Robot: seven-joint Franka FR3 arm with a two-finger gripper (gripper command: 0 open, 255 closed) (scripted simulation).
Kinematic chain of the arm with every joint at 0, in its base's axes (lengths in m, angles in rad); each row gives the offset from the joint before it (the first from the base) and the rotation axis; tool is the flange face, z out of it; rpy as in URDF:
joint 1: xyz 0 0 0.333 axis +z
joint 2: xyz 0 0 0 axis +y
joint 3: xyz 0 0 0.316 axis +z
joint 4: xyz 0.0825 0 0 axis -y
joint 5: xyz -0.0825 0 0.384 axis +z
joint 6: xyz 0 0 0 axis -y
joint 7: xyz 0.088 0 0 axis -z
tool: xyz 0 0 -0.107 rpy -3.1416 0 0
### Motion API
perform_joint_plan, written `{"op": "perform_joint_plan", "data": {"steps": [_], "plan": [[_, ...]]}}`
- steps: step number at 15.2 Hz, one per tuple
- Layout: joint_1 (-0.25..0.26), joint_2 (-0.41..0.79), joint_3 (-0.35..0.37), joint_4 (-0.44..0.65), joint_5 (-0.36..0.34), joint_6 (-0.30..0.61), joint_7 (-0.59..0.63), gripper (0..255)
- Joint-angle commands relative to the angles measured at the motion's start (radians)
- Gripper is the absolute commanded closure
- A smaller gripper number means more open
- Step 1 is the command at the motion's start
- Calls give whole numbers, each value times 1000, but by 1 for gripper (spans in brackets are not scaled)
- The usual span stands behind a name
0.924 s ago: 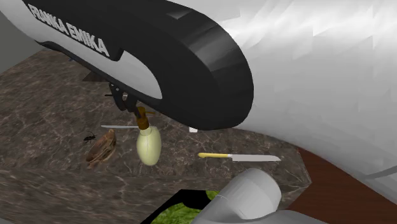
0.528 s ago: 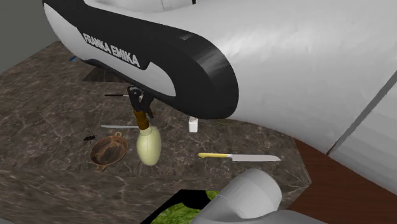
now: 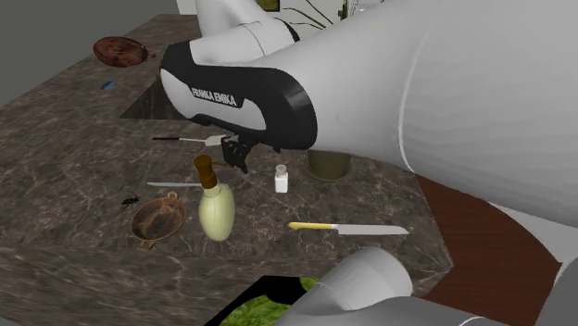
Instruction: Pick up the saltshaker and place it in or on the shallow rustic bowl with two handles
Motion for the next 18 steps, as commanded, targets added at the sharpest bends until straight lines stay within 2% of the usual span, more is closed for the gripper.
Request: {"op": "perform_joint_plan", "data": {"steps": [1,10,18], "plan": [[-13,37,-37,-18,-22,65,-31,0],[-42,305,-192,-18,-67,369,-163,0],[-45,387,-221,-60,-69,494,-175,0]]}}
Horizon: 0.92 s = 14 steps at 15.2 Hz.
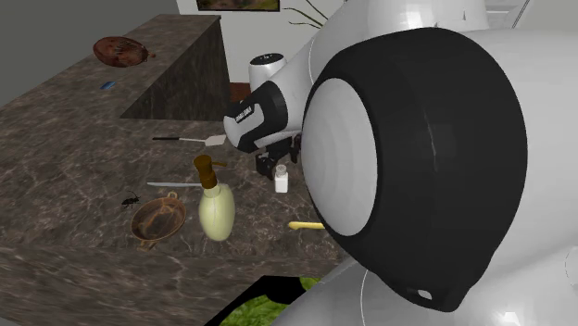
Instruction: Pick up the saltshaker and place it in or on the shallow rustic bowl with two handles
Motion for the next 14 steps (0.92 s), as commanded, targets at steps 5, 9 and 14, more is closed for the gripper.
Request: {"op": "perform_joint_plan", "data": {"steps": [5,9,14], "plan": [[-1,19,-7,-9,0,29,-3,0],[-1,19,-7,-9,0,29,-3,255],[-1,20,-7,-9,0,29,-3,255]]}}
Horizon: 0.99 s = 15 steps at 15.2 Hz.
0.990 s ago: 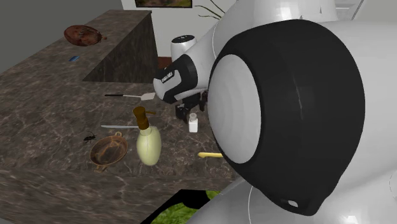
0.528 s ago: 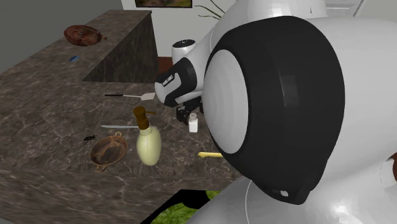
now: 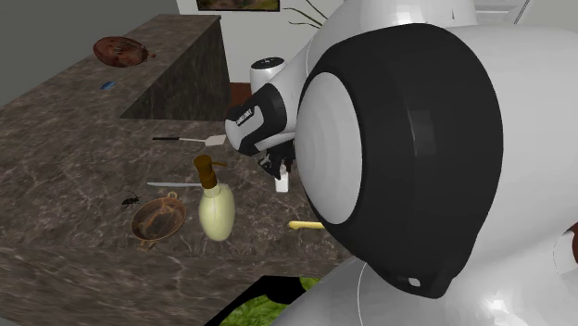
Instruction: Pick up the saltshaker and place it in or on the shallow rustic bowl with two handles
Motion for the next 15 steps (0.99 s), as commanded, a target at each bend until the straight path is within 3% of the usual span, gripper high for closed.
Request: {"op": "perform_joint_plan", "data": {"steps": [1,4,15], "plan": [[0,0,0,-1,0,0,0,255],[0,1,0,-1,0,0,0,255],[0,-88,24,82,7,-171,-8,255]]}}
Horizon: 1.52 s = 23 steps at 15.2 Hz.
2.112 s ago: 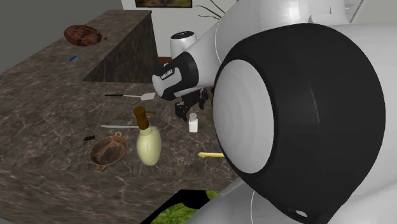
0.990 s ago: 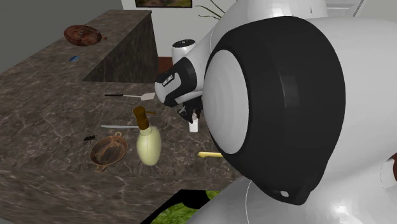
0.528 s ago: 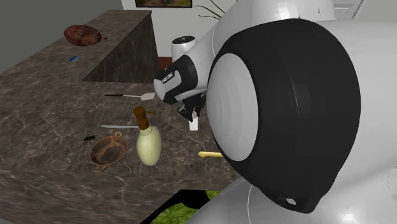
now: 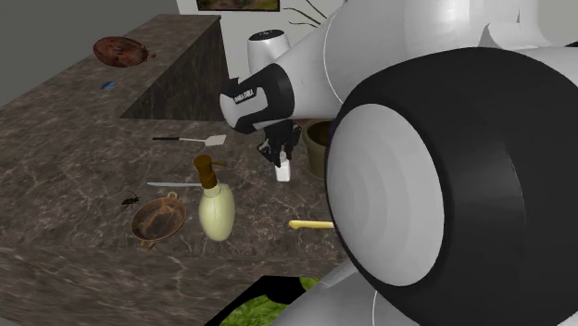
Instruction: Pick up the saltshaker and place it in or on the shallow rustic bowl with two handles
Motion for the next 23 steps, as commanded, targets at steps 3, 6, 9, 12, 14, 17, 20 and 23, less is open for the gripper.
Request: {"op": "perform_joint_plan", "data": {"steps": [3,6,9,12,14,17,20,23], "plan": [[2,-22,9,36,5,-59,-3,255],[3,-37,15,65,9,-103,-6,255],[4,-50,21,96,12,-146,-9,255],[6,-60,27,128,16,-188,-13,255],[7,-66,31,150,19,-216,-15,255],[8,-72,36,185,23,-257,-19,255],[10,-76,41,222,27,-298,-23,255],[20,-78,62,242,37,-324,-1,255]]}}
